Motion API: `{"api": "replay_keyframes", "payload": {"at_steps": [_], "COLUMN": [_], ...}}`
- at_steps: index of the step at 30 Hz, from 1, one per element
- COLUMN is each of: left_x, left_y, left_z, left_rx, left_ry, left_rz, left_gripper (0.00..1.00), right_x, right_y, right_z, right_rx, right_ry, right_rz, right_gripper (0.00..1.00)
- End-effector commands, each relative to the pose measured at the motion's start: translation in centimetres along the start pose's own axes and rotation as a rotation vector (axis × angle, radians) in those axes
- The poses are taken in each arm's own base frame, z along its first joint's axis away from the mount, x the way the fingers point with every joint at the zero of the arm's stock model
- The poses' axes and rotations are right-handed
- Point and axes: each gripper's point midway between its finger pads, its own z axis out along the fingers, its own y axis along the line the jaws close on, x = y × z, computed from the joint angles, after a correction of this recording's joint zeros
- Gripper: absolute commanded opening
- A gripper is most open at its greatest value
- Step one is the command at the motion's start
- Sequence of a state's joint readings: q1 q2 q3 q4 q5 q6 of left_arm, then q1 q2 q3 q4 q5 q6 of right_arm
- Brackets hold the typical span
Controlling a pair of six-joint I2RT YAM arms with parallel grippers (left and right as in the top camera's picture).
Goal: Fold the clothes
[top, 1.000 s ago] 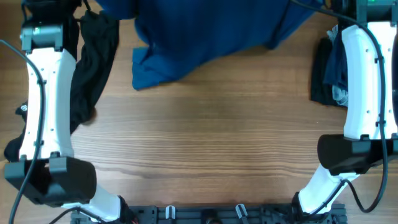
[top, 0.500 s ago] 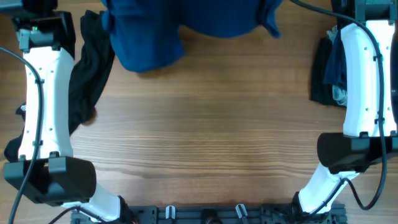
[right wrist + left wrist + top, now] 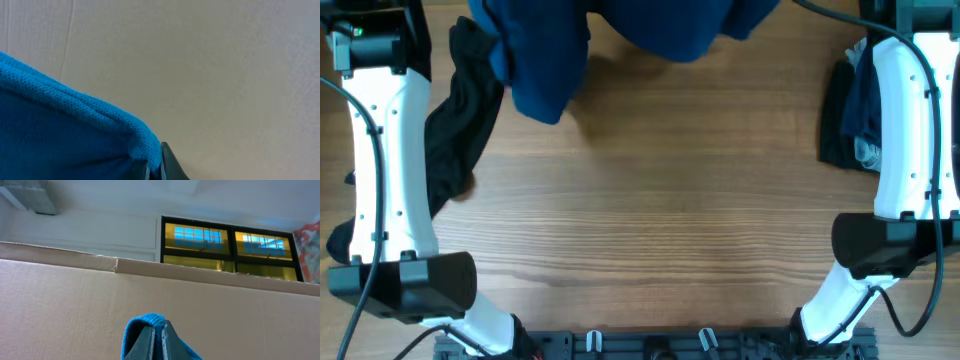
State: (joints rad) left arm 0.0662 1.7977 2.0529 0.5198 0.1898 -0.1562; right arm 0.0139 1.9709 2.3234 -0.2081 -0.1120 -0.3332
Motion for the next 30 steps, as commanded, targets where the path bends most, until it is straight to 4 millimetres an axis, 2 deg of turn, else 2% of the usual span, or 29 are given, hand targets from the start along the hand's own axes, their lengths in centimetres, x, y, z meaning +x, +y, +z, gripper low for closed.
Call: {"api": "replay_keyframes", "payload": {"at_steps": [1,4,7,11,12,15,17,19,22,26,30], "left_x": [-1.6,-0.2,1.3,4.9,6.9,9.0,11.2,14.7,16.9,17.4,16.1], "left_y": [2.0,4.2,7.3,9.1,9.5,8.9,8.3,7.6,6.0,3.1,1.5], "left_z": [-0.2,-0.3,-0.7,-0.9,-1.1,-1.2,-1.6,-3.4,-6.3,-11.5,-16.6], "left_rx": [-0.100,-0.184,-0.339,-0.384,-0.395,-0.345,-0.301,-0.281,-0.247,-0.222,-0.258], "left_ry": [-0.017,-0.002,-0.025,0.025,0.093,0.187,0.295,0.484,0.696,0.957,1.147], "left_rz": [0.006,0.010,0.004,0.010,0.008,0.002,-0.016,-0.054,-0.114,-0.208,-0.257], "left_gripper": [0.04,0.04,0.04,0.04,0.04,0.04,0.04,0.04,0.04,0.04,0.04], "right_x": [-0.3,0.1,-0.5,-1.9,-1.4,0.7,2.6,5.2,7.6,11.0,13.0], "right_y": [-3.4,-4.4,-5.9,-7.7,-8.0,-7.5,-6.9,-5.5,-4.0,-0.5,3.1], "right_z": [-0.8,-0.8,-0.8,-1.2,-1.3,-1.1,-1.0,-1.8,-4.1,-8.0,-12.5], "right_rx": [0.094,0.111,0.151,0.200,0.210,0.185,0.160,0.099,0.033,-0.109,-0.269], "right_ry": [0.001,0.007,-0.038,-0.108,-0.087,-0.003,0.073,0.200,0.359,0.576,0.754], "right_rz": [0.011,0.013,-0.002,-0.018,-0.017,-0.005,0.009,0.028,0.056,0.145,0.234], "right_gripper": [0.04,0.04,0.04,0.04,0.04,0.04,0.04,0.04,0.04,0.04,0.04]}}
